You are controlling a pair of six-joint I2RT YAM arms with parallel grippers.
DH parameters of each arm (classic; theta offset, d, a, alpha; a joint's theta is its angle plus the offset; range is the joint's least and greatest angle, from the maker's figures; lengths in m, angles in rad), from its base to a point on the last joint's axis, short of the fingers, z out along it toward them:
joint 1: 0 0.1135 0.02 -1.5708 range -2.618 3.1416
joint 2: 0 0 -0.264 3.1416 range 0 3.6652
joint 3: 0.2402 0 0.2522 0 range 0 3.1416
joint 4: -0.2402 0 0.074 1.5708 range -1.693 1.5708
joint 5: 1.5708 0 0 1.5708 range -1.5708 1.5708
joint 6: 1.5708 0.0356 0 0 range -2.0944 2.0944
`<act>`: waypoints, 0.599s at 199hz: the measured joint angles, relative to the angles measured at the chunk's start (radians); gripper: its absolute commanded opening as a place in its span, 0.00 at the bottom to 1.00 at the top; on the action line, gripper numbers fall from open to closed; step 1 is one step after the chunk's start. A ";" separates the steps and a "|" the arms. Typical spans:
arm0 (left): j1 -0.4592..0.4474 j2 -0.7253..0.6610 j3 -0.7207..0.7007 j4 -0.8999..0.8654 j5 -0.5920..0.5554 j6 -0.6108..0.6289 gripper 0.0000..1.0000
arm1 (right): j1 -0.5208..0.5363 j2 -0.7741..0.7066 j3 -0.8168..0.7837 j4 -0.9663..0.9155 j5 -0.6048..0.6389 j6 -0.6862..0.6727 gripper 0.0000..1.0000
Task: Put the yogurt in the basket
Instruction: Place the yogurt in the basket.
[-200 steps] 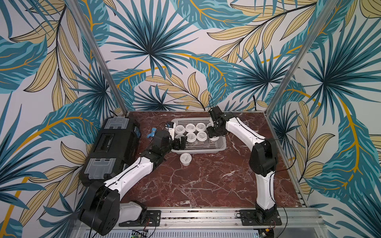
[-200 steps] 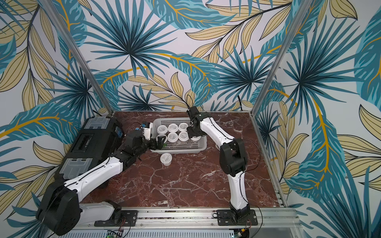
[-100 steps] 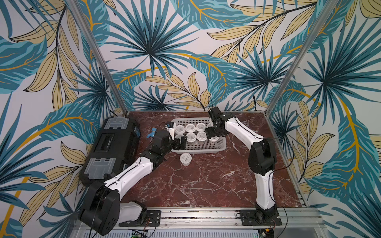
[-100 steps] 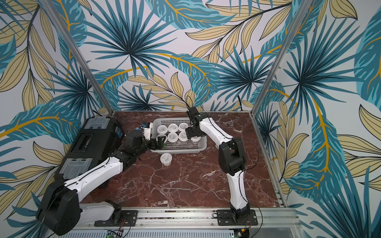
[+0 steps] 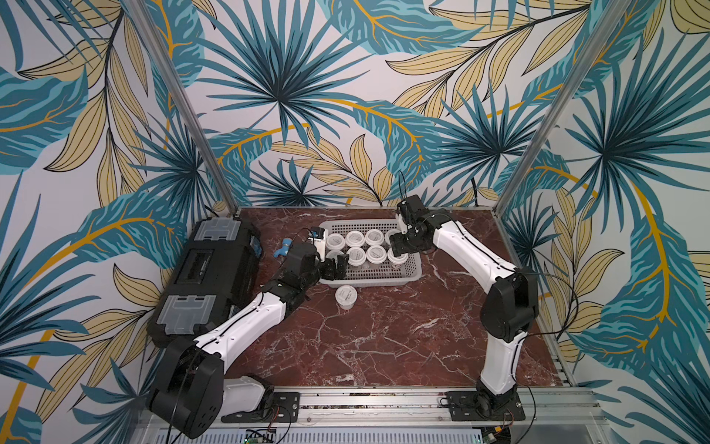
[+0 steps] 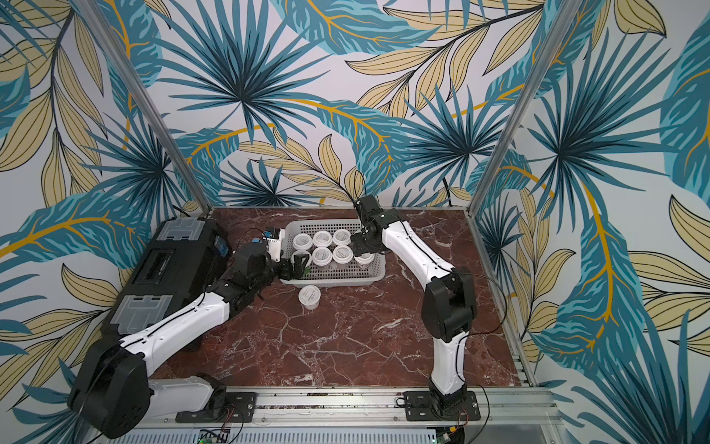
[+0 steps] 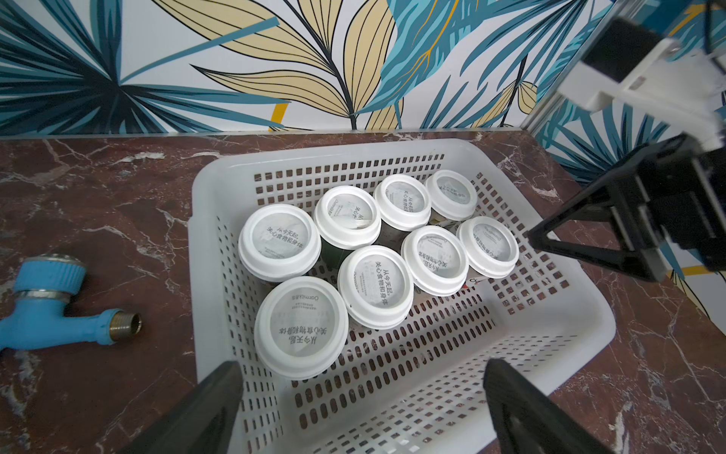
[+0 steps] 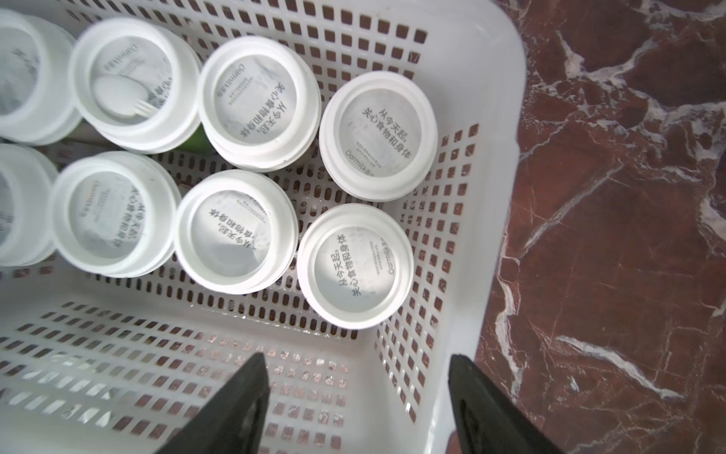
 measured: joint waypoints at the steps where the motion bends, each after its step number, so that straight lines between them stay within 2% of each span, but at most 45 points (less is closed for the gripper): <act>1: 0.000 0.000 0.000 0.000 0.000 0.000 1.00 | 0.000 -0.003 -0.002 0.001 0.000 0.001 0.70; 30: 0.000 0.000 0.000 0.000 0.000 0.000 1.00 | 0.000 -0.061 -0.083 0.021 -0.005 0.018 0.60; 119: 0.000 0.002 0.002 -0.001 -0.001 0.000 1.00 | 0.000 -0.021 -0.132 0.068 -0.011 0.028 0.48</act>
